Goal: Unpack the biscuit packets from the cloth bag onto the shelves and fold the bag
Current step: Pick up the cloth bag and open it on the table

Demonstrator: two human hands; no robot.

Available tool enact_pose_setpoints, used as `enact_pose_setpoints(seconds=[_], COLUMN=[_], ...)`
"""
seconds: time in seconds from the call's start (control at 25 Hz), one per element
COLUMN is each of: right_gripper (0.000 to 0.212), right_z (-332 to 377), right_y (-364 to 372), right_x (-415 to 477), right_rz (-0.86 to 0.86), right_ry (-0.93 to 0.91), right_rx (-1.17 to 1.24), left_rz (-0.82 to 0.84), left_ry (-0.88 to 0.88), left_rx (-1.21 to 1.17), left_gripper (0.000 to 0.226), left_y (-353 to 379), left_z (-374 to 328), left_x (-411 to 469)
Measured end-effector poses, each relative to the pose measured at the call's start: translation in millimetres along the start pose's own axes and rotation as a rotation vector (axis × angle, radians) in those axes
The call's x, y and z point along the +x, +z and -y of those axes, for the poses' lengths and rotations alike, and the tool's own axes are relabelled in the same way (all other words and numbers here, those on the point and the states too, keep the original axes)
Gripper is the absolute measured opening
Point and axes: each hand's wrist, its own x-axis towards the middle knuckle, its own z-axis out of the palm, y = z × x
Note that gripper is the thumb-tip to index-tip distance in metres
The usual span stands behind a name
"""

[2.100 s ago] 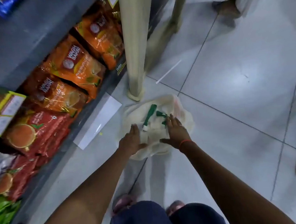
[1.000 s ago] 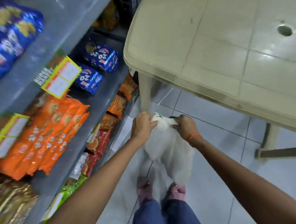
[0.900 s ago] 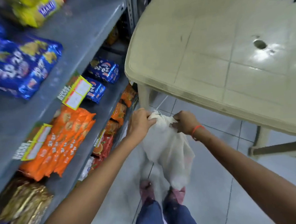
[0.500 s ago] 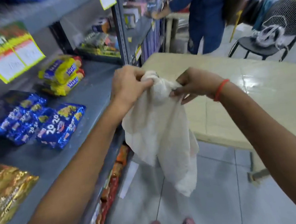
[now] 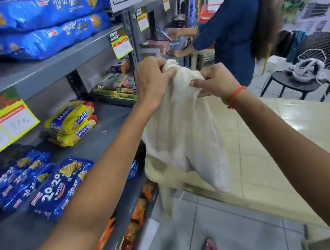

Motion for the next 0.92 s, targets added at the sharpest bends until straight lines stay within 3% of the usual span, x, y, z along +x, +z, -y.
enact_pose_setpoints(seconds=[0.16, 0.32, 0.56, 0.68, 0.8, 0.84, 0.92], right_gripper=[0.028, 0.029, 0.022, 0.02, 0.048, 0.062, 0.067], right_z=[-31, -75, -152, -189, -207, -209, -210], right_y=[2, 17, 54, 78, 83, 82, 79], right_x=[46, 66, 53, 35, 23, 24, 30], right_rz=[-0.016, 0.092, 0.199, 0.285, 0.494, 0.48, 0.26], right_ry=[0.006, 0.017, 0.046, 0.083, 0.157, 0.154, 0.104], right_rx=[-0.006, -0.064, -0.306, -0.419, -0.443, -0.44, -0.448], left_rz=[-0.004, -0.033, 0.134, 0.332, 0.535, 0.574, 0.541], left_ry=[-0.004, -0.051, -0.292, -0.405, -0.482, -0.481, -0.472], left_rx=[0.025, 0.011, -0.019, 0.097, 0.123, 0.105, 0.056], left_gripper=[0.024, 0.024, 0.021, 0.02, 0.026, 0.032, 0.045], left_y=[39, 79, 137, 162, 175, 176, 177], left_z=[18, 53, 126, 159, 181, 185, 186], left_x=[28, 20, -36, -66, -81, -83, -87])
